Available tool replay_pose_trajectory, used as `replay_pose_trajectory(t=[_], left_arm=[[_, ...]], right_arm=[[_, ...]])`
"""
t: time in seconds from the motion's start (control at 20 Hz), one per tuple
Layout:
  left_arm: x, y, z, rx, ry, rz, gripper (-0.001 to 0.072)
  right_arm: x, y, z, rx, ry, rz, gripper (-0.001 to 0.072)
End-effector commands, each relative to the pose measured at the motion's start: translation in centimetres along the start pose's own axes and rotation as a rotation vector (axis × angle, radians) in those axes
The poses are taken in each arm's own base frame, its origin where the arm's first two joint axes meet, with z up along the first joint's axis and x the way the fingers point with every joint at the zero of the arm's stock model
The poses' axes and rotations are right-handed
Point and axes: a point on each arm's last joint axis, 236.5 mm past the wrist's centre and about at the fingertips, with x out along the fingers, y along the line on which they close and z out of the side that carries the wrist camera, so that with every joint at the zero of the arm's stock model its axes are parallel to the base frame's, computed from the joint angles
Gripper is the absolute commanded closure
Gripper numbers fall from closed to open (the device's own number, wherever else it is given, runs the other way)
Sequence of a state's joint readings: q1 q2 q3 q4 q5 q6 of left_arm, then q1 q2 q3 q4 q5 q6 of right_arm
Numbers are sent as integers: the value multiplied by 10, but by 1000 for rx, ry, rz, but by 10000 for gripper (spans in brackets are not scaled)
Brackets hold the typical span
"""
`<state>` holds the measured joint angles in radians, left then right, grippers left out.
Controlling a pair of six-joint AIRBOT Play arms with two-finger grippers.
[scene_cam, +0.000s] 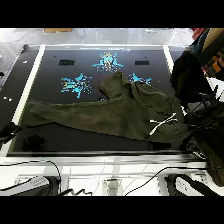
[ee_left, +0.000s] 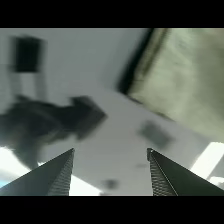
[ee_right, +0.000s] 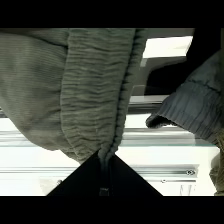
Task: Fold the clothes and pants, and hang the long-sleeved shirts on hangers.
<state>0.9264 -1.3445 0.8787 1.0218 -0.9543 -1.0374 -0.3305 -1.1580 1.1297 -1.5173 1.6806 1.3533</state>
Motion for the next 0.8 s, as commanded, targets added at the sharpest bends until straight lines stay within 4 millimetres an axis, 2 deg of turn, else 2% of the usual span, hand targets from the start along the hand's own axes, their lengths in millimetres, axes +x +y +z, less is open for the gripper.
replay_pose_trajectory(t=[0.0, 0.25, 0.35, 0.45, 0.55, 0.65, 0.75], left_arm=[[19, -32, 6, -65, -25, -183, 169], [61, -35, 25, -138, -89, -165, 192], [59, -39, 43, -160, -148, -175, 390], [48, -48, 63, -134, -186, -200, 697], [26, -65, 85, -81, -216, -243, 692], [-14, -90, 114, 9, -272, -285, 694], [-55, -107, 144, 61, -352, -287, 695]], right_arm=[[0, 7, 3, -4, -11, 28, 675], [0, 10, 5, -8, -22, 39, 675], [-1, 9, 8, -9, -33, 38, 675], [-1, 9, 11, -9, -48, 35, 676], [-2, 8, 12, -8, -54, 33, 676], [-3, 7, 13, -8, -58, 28, 676], [-14, 6, 21, -10, -95, 19, 676]])
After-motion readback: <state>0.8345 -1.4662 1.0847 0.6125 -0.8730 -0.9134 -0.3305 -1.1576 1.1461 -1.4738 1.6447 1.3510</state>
